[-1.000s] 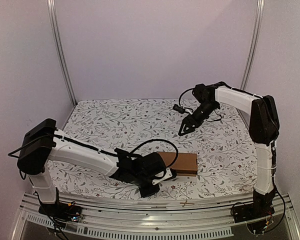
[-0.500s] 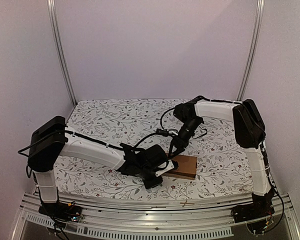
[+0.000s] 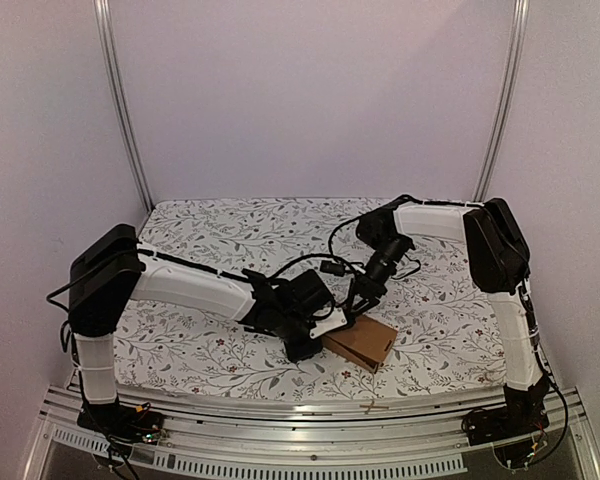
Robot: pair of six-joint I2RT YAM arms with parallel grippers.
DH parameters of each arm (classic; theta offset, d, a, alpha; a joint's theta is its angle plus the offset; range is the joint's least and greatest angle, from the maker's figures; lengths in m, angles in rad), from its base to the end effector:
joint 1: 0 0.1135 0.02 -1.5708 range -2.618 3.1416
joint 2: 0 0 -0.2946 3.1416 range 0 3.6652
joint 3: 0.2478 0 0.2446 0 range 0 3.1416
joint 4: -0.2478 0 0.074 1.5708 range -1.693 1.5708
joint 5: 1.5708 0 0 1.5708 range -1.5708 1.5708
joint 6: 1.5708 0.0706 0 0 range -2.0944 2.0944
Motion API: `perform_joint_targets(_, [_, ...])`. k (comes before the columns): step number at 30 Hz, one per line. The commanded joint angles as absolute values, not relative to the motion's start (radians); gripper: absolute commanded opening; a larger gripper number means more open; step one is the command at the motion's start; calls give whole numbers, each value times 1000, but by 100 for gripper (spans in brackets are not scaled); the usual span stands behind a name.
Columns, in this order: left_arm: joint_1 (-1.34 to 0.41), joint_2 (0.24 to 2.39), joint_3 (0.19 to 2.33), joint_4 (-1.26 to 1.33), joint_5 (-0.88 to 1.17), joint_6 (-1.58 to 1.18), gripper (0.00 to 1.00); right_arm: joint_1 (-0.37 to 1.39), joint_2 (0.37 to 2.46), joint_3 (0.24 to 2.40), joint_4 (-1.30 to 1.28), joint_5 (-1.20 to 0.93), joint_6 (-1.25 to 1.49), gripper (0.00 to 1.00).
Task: Fold the paper box
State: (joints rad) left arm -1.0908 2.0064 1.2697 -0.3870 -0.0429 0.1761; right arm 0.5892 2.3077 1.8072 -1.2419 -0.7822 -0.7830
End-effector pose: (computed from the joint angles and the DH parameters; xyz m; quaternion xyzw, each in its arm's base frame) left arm 0.1979 -0.3736 0.1354 0.5732 0.7886 -0.0791 0.2081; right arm 0.3328 0.2823 0.1483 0.5583 -0.7334 -0.3857 0.0421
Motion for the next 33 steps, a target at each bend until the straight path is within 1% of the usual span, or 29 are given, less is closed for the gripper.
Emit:
perform_joint_targets(1, [-1053, 1936, 1227, -314, -97, 184, 15, 606, 2312, 1819, -1357, -886, -772, 49])
perform_joint_targets(3, [-1058, 1877, 1196, -352, -74, 175, 16, 576, 2278, 1825, -1374, -883, -765, 54])
perform_joint_targets(6, [-1060, 1822, 1146, -419, -39, 155, 18, 524, 2217, 1820, -1380, -872, -758, 57])
perform_joint_targets(12, [-1046, 1790, 1057, -426, -65, 93, 18, 474, 2163, 1790, -1329, -818, -721, 59])
perform_joint_targets(18, [-1006, 1842, 1092, -412, -88, 4, 14, 471, 2143, 1693, -1165, -642, -574, 51])
perform_joint_targets(21, [-1003, 1881, 1128, -397, -79, 3, 12, 470, 2138, 1665, -1102, -602, -528, 46])
perform_joint_targets(25, [-1003, 1955, 1200, -367, -36, 3, 10, 497, 2174, 1663, -1069, -656, -472, 39])
perform_joint_targets(28, [-1005, 2021, 1275, -359, -16, 7, 9, 566, 2208, 1655, -1098, -664, -495, 38])
perform_joint_targets(33, [-992, 2134, 1451, -356, -39, 32, 8, 657, 2230, 1655, -1108, -713, -506, 37])
